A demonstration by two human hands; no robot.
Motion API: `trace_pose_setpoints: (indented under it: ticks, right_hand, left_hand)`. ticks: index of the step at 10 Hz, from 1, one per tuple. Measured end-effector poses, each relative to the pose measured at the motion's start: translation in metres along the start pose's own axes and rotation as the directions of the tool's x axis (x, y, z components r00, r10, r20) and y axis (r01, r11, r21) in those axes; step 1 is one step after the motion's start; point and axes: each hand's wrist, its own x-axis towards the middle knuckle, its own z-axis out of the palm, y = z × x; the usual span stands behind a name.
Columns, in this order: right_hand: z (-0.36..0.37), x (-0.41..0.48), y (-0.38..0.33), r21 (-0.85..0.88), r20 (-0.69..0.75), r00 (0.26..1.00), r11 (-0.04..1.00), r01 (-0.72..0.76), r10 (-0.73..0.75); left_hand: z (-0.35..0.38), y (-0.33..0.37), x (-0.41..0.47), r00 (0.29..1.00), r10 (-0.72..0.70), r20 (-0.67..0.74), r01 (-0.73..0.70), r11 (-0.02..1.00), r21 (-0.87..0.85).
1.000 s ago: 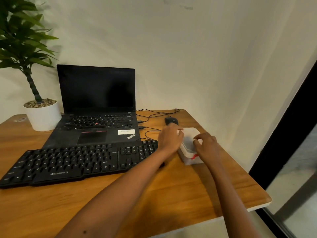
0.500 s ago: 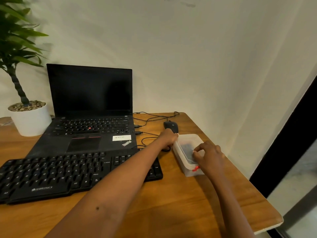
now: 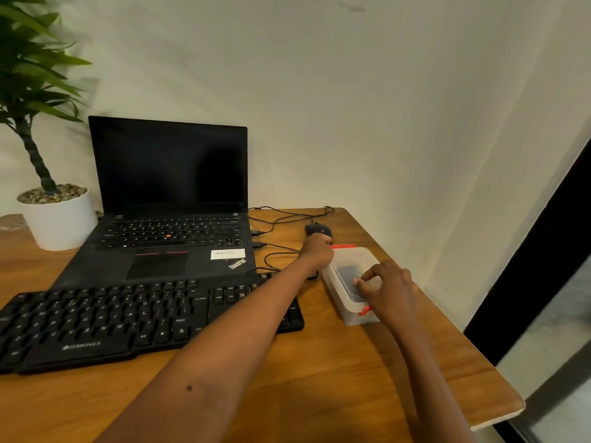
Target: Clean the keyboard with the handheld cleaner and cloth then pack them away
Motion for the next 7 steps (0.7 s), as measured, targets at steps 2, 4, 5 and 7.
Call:
trace_pose_setpoints:
  ticks: [2,4,5,7]
  right_hand:
    - [0.001,0.001,0.000,-0.023,-0.002,1.000,1.000,0.002,-0.002]
    - [0.003,0.002,0.000,-0.041,0.000,1.000,0.999,0.002,-0.002]
    - [-0.002,0.000,0.001,-0.082,0.002,1.000,0.996,0.029,-0.029]
    - [-0.019,0.002,-0.013,-0.149,0.070,0.997,0.988,0.038,-0.028]
  left_hand:
    - [0.004,-0.002,-0.001,0.999,0.038,-0.007,-0.038,0.999,-0.020]
    - [0.006,-0.008,-0.006,0.993,0.105,-0.059,-0.095,0.984,0.147]
    - [0.001,-0.011,-0.025,0.988,0.150,-0.026,-0.134,0.941,0.310]
    - [-0.057,-0.030,-0.098,0.975,0.218,-0.040,-0.191,0.917,0.350]
